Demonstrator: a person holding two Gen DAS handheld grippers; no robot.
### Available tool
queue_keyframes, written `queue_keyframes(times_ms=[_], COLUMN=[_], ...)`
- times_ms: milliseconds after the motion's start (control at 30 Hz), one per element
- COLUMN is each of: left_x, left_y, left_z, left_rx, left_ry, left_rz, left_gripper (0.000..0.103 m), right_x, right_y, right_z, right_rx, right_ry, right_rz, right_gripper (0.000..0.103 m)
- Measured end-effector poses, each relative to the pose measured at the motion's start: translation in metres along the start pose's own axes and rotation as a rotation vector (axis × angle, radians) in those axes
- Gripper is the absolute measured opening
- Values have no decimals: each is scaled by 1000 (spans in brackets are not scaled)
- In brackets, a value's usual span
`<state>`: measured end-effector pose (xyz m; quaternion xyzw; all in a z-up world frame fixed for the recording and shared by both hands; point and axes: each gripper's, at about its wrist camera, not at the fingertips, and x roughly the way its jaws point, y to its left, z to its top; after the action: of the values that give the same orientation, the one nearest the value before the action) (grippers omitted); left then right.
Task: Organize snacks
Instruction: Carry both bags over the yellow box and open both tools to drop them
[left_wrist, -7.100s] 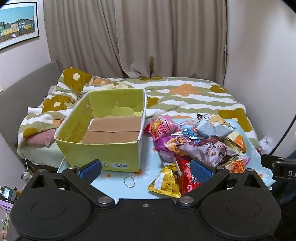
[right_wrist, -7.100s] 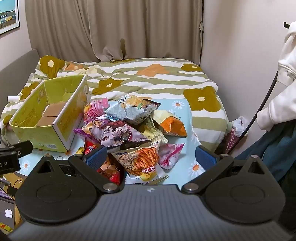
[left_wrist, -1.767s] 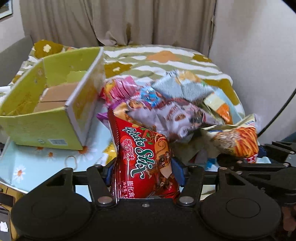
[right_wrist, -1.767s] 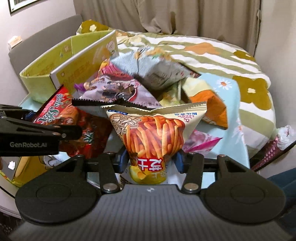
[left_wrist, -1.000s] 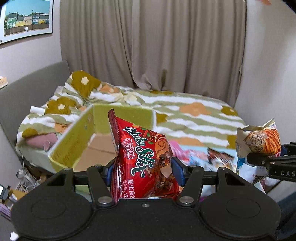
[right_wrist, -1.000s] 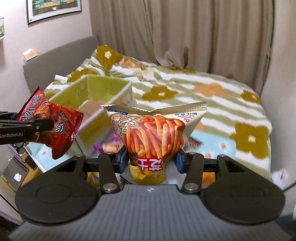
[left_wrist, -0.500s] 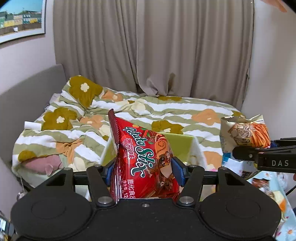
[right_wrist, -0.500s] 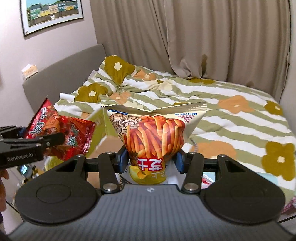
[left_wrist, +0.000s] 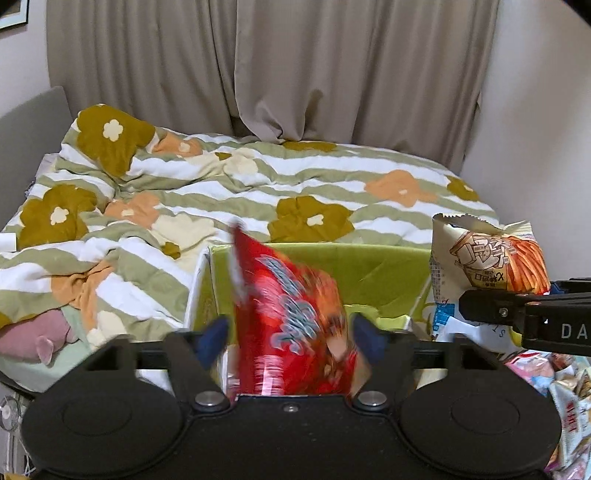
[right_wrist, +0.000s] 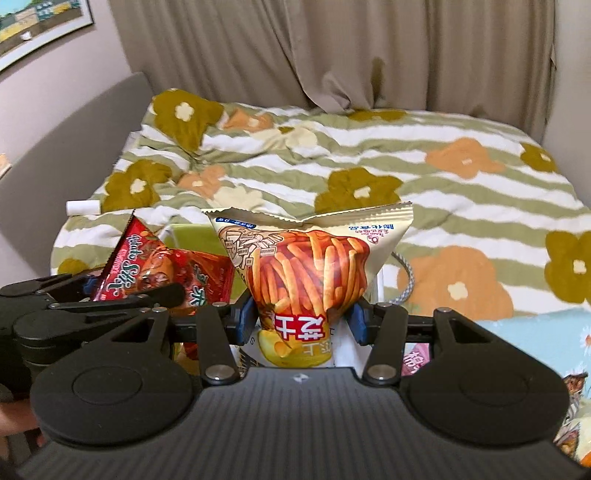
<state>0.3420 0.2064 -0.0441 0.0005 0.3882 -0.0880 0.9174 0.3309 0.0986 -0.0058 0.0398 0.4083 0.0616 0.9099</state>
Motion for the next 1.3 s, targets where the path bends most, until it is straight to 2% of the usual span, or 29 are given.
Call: queue_keyframes(times_ms=[33, 233, 367, 500, 733, 833, 867, 967, 1167, 1300], left_x=[0, -14, -34, -50, -49, -44, -43, -43, -44, -49], left_y=[1, 6, 8, 3, -1, 2, 3, 4, 3, 2], left_z=[-1, -10, -18, -22, -24, -26, -27, -33, -37, -35], left_rx=[4, 36, 57, 90, 88, 85, 82, 78, 82, 84], left_ry=[0, -37, -100, -142, -115, -90, -85, -87, -97, -115], left_rz=[10, 91, 97, 145, 222, 233, 236, 235, 272, 264], left_gripper=[100, 101, 101, 101, 103, 103, 103, 103, 103, 103], right_x=[4, 14, 15, 16, 38, 51, 55, 59, 53, 44], right_y=[1, 0, 5, 9, 20, 21, 21, 19, 12, 8], right_z=[0, -3, -4, 1, 5, 4, 3, 1, -5, -6], right_rx=[4, 17, 5, -14, -42, -38, -40, -30, -1, 12], right_ry=[8, 32, 38, 48, 111, 134, 134, 114, 78, 56], right_rz=[-6, -12, 5, 15, 42, 54, 54, 53, 68, 83], right_gripper=[64, 65, 65, 65, 65, 68, 73, 103, 103, 103])
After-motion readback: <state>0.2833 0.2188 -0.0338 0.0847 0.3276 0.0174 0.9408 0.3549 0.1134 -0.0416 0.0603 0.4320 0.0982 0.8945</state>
